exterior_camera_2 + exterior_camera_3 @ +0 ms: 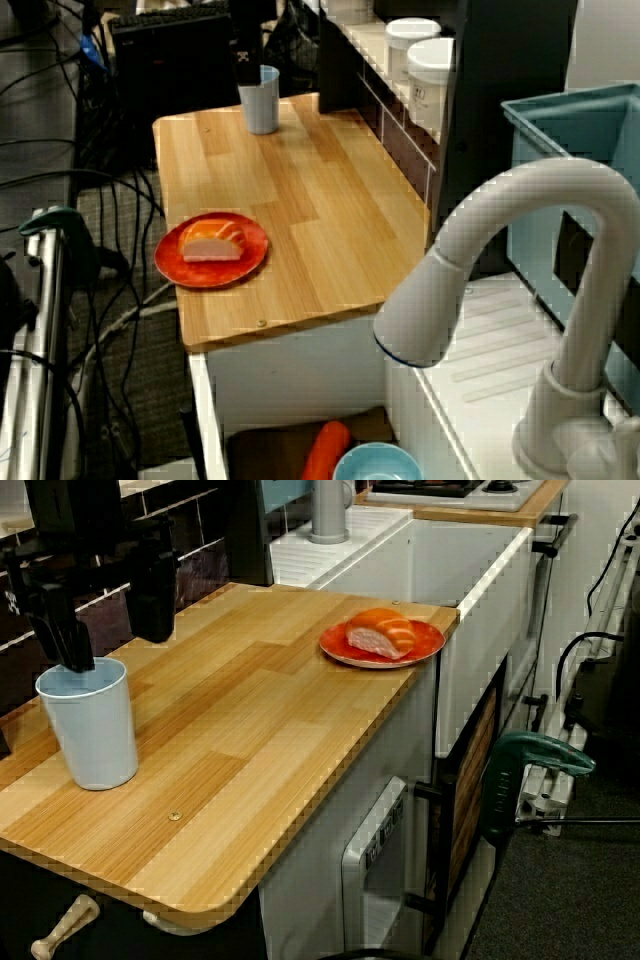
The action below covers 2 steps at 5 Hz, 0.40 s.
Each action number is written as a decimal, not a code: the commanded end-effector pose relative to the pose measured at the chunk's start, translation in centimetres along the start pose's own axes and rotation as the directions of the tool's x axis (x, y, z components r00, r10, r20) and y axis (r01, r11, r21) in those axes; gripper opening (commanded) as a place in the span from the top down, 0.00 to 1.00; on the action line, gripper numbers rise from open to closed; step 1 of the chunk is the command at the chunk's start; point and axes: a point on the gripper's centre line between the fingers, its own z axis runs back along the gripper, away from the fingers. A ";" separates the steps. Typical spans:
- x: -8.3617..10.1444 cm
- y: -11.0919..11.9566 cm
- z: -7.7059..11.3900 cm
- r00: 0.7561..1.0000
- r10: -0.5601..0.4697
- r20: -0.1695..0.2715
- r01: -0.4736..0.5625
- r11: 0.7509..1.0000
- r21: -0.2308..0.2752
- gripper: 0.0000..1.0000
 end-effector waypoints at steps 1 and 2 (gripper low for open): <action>0.3 -0.2 1.0 0.999 0.028 0.029 -0.029 1.000 0.003 0.00; 0.7 -0.2 0.1 0.999 0.042 0.010 -0.042 0.999 0.017 0.00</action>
